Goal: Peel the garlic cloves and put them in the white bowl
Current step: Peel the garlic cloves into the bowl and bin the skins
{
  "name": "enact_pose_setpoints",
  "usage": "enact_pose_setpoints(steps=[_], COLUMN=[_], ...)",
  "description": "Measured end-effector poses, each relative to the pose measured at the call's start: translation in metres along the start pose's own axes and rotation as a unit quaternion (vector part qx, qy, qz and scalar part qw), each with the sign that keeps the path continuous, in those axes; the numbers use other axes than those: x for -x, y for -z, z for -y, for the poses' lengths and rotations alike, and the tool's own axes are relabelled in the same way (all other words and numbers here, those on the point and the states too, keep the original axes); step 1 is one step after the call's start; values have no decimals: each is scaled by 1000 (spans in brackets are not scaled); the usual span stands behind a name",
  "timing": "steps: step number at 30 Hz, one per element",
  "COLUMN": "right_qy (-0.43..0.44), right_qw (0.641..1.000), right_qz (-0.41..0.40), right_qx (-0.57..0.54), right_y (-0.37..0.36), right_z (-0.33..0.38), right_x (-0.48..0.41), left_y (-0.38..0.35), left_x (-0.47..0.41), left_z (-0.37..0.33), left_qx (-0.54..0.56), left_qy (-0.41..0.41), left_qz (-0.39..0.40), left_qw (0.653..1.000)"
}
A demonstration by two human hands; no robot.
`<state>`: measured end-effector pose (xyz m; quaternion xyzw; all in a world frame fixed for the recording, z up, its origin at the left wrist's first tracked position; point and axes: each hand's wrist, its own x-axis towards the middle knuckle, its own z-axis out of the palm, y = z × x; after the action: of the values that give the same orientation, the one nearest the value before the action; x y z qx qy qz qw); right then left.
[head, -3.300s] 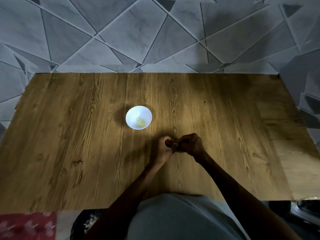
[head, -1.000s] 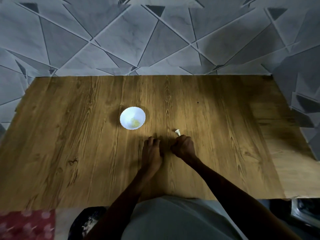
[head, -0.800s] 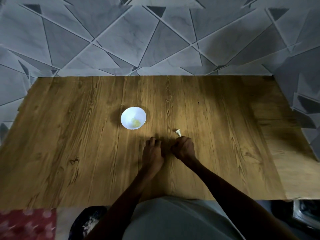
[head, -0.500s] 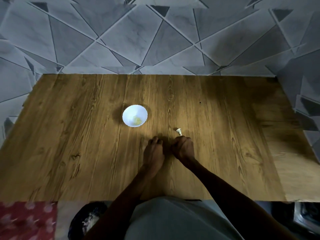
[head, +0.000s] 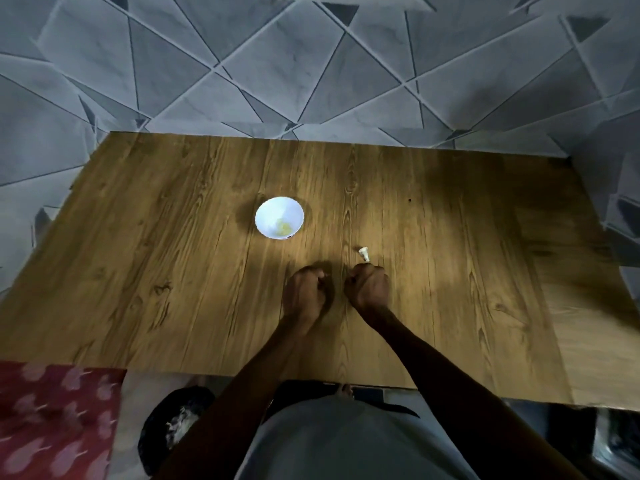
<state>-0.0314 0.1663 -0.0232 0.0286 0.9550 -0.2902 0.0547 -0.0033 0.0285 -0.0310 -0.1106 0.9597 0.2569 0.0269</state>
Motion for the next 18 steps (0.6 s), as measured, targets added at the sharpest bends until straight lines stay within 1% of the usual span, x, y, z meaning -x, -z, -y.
enact_pose_setpoints(steps=[4,6,8,10,11,13,15,18], right_qy=[14,13,-21,-72,-87,-81,-56,-61], right_qw=[1000,1000,994,972,962,951,941,924], right_qz=[-4,3,14,25,31,48,68,92], right_qx=[3,-24,-109,-221,-257,-294,-328,-366], right_y=[-1,0,0,0,2,6,11,14], right_z=[-2,-10,-18,-23,-24,-25,-23,-18], right_x=[1,-6,-13,-15,-13,-6,0,1], left_y=[-3,-3,-1,1,2,4,7,9], left_x=[-4,-8,-11,-14,-15,-15,-15,-16], left_z=[4,6,9,10,10,6,0,-4], left_qx=[35,75,125,181,216,290,340,356], left_qy=[8,0,-5,0,7,30,42,50], left_qz=[8,18,36,67,82,113,125,122], left_qw=[999,997,992,981,973,950,931,925])
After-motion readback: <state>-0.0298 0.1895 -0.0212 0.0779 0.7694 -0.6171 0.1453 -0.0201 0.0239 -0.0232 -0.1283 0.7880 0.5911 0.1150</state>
